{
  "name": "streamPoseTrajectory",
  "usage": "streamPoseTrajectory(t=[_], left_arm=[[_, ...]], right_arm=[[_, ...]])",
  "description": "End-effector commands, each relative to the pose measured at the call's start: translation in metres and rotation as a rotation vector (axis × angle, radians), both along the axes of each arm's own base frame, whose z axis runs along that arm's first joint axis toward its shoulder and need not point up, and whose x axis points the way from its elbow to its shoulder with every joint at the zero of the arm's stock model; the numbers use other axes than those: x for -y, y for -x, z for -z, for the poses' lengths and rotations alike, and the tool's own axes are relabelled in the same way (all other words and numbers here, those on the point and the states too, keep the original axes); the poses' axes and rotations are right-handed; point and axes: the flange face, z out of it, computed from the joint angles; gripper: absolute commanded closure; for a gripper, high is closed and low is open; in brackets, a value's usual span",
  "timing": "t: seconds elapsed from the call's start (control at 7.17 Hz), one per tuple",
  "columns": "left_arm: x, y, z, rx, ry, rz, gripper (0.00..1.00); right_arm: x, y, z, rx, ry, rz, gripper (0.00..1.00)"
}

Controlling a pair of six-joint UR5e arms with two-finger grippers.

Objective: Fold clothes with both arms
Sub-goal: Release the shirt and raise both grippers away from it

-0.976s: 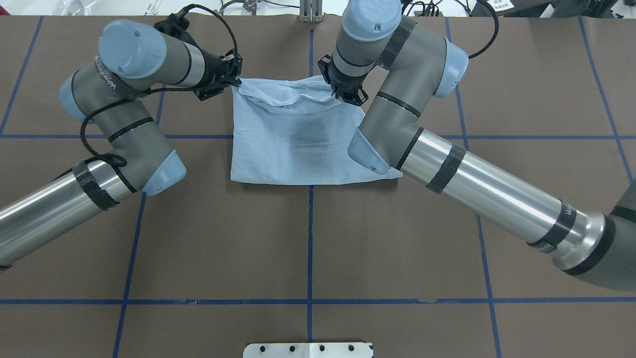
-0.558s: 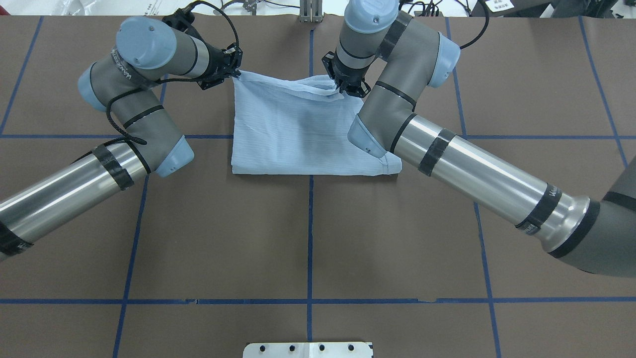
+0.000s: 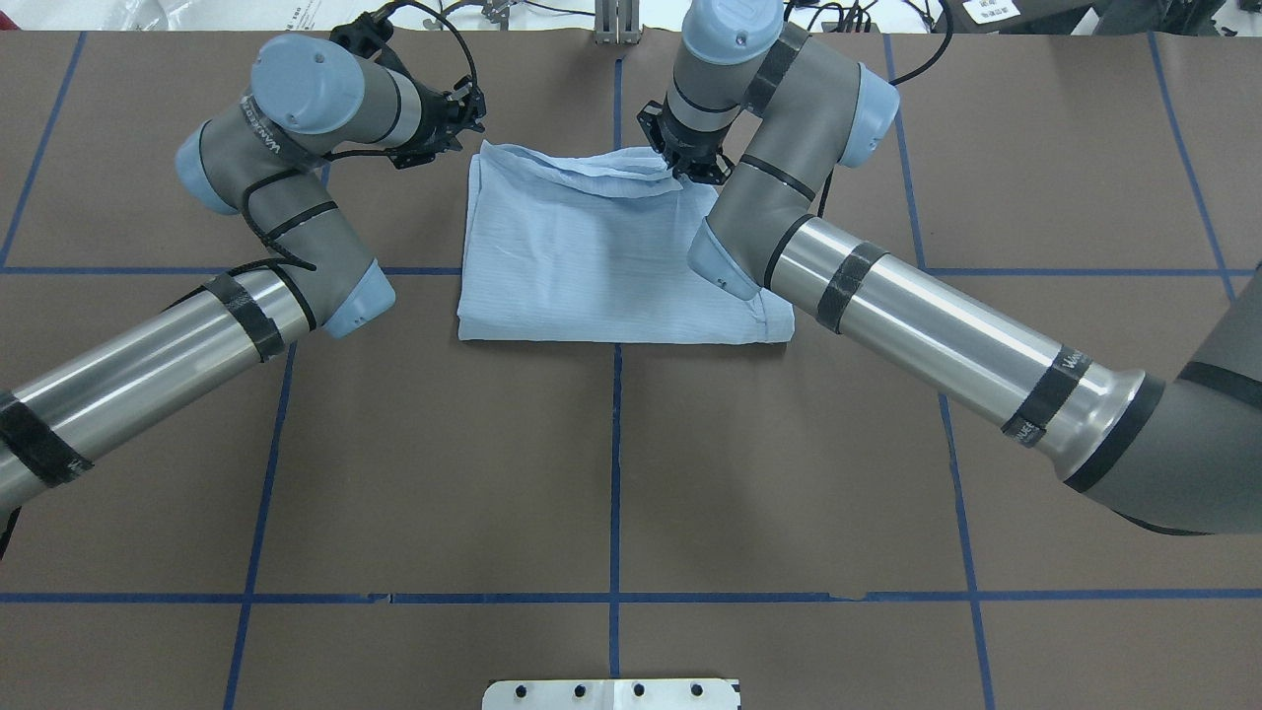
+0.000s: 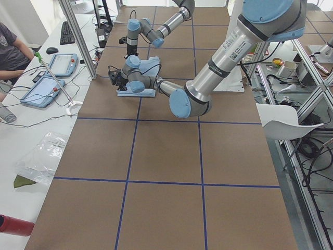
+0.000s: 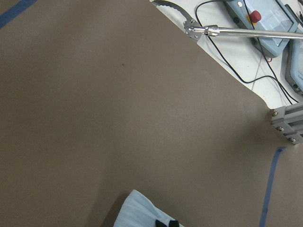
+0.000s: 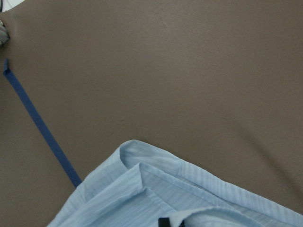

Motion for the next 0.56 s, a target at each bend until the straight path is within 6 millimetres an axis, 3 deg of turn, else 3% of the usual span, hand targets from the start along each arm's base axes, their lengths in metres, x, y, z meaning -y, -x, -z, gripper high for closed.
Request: streamPoseTrajectory(t=[0.0, 0.28, 0.42], left_arm=[[0.008, 0.009, -0.004, 0.016, -0.020, 0.004, 0.43], [0.008, 0.036, -0.006, -0.001, -0.051, 0.002, 0.43], [-0.007, 0.056, -0.008, -0.011, -0.082, -0.057, 0.43]], right_arm=[[0.018, -0.011, 0.001, -0.011, -0.045, 0.011, 0.00], [0.044, -0.047, -0.008, -0.009, -0.057, 0.051, 0.00], [0.048, -0.056, -0.007, 0.001, -0.050, 0.062, 0.00]])
